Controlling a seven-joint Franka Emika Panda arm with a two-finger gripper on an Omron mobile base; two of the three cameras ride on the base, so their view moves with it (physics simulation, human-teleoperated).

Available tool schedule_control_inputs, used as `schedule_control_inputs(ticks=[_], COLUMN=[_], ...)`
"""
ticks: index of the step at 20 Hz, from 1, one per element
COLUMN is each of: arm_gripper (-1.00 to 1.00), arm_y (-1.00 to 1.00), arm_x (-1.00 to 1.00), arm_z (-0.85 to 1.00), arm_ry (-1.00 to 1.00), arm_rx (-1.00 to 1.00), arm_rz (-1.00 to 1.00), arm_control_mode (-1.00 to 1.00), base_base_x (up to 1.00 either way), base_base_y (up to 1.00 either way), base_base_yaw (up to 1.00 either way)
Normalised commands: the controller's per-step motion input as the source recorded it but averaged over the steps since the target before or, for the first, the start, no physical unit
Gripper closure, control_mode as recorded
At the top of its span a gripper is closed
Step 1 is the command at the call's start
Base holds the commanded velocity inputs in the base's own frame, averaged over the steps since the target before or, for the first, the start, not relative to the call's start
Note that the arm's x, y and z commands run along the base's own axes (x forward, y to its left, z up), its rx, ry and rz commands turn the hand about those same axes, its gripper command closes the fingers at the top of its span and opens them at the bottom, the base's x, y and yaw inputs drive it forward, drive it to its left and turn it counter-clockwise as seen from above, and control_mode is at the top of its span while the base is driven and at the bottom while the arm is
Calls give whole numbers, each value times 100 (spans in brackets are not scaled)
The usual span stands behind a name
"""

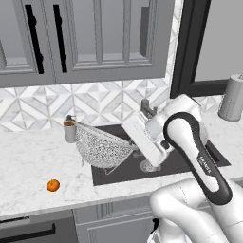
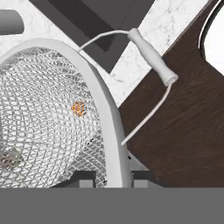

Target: Put the colander in the sink, put the tangerine in the colander, and turn on the sink faucet and pour water over the colander.

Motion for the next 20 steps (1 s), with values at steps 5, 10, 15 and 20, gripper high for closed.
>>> schedule_control_inputs(ticks=[5,10,15,20], arm_gripper=[100,100,100,100], arm_y=[-90,-98,-96,-89], arm_x=[-40,-28,-15,6], arm_z=[0,2,8,10], arm_ry=[1,-1,0,0], arm_rx=[-1,-10,-11,-9], arm_rz=[16,17,14,9], arm_control_mode=[-100,-100,-100,-100], base_base_x=[0,0,0,0], base_base_y=[0,0,0,0], base_base_yaw=[0,0,0,0])
